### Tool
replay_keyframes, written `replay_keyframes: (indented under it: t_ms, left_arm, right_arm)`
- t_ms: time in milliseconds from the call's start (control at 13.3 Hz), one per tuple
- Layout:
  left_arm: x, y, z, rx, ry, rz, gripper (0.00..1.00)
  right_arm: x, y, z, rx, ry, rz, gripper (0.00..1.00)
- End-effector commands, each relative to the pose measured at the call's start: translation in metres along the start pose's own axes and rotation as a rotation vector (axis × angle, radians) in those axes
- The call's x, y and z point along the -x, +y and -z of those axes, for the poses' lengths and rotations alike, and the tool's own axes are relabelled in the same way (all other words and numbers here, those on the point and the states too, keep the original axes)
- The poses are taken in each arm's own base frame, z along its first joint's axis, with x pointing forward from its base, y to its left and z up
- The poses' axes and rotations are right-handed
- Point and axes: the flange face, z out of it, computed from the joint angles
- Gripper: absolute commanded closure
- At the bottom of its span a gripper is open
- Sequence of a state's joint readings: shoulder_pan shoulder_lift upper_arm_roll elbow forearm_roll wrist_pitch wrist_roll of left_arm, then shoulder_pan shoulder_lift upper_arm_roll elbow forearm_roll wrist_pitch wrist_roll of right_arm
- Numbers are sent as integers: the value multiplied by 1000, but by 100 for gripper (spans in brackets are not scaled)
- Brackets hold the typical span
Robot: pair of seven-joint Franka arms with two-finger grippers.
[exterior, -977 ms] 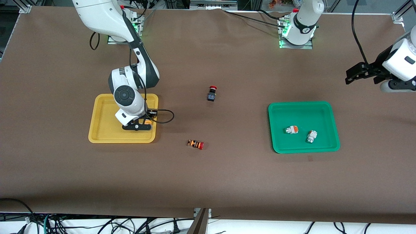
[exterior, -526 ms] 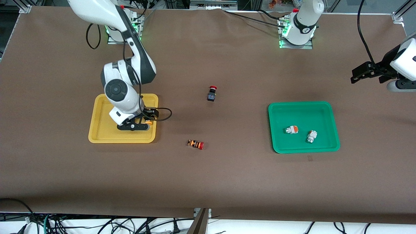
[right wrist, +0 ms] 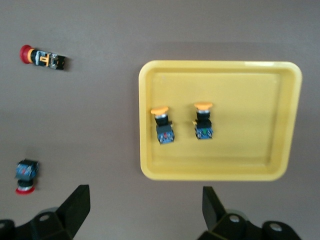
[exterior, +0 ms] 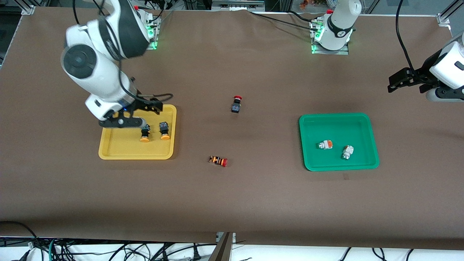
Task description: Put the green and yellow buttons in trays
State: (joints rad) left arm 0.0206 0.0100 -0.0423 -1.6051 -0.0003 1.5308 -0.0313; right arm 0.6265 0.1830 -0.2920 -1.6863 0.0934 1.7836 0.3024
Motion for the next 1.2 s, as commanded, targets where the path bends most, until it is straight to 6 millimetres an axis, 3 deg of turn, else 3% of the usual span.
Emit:
replay_keyframes:
  t_ms: [0,301,526,977,1128]
  left_arm:
    - [-2,4,10,5,14,-25,0]
    - [-1,5,11,4,14,-28,0]
    - [-1,5,10,4,7,-28,0]
    - [-1,5,11,1,9,-28,0]
    - [-1,6,10,1,6,-31,0]
  right_arm:
    - [24,24,37,1,-6,31,1]
    - [27,68,55,-4,-19,33,1]
    - [32,83,69,35,0,57,1]
    - [27,81,71,25,7,12,1]
    - [23,80,80,19,22,24,1]
